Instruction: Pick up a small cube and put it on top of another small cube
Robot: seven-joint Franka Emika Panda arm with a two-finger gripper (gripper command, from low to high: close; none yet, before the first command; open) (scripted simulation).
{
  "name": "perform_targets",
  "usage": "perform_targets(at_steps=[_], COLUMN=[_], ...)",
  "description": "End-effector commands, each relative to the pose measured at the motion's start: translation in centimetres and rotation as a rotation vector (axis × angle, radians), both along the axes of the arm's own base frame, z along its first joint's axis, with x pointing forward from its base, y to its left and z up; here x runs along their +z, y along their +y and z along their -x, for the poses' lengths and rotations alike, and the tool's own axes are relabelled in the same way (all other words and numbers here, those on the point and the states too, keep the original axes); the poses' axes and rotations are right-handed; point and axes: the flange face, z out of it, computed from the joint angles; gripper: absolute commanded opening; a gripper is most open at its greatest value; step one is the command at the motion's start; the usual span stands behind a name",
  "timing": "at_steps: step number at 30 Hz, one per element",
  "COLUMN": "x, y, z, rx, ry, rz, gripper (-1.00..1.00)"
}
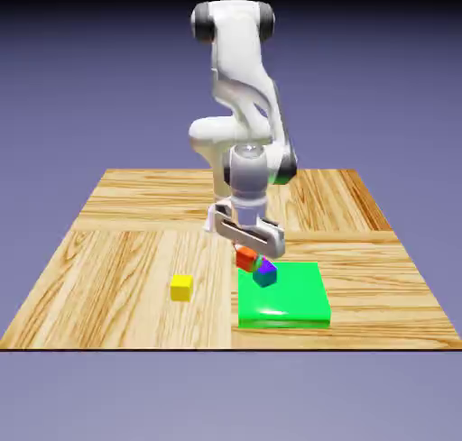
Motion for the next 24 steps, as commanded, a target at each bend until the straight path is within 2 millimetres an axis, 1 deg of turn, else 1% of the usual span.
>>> perform_targets(at_steps=[1,4,8,10,11,12,13,19,20,21,22,24], x=[0.1,0.3,0.6,0.7,0.1,-0.3,-0.3,-6.7,-7.3,-7.3,-7.3,-5.2], y=[-1.2,-4.9,-9.7,-12.0,-13.6,-14.3,-14.3,-14.2,-14.2,-14.2,-14.2,-14.2], z=[0.0,0.2,1.0,1.6,2.7,3.4,3.4,3.5,3.6,3.6,3.6,3.3], rx=[0.015,0.060,0.120,0.150,0.122,0.098,0.098,0.098,0.098,0.098,0.098,0.099], ry=[0.003,0.012,0.023,0.028,0.038,0.044,0.044,0.043,0.043,0.043,0.043,0.042], rz=[0.001,0.001,-0.001,-0.004,-0.015,-0.022,-0.022,-0.024,-0.022,-0.022,-0.022,-0.027], gripper=[-1.00,-1.00,-1.00,-1.00,-1.00,-1.00,-1.00,-1.00,-1.00,1.00,1.00,1.00])
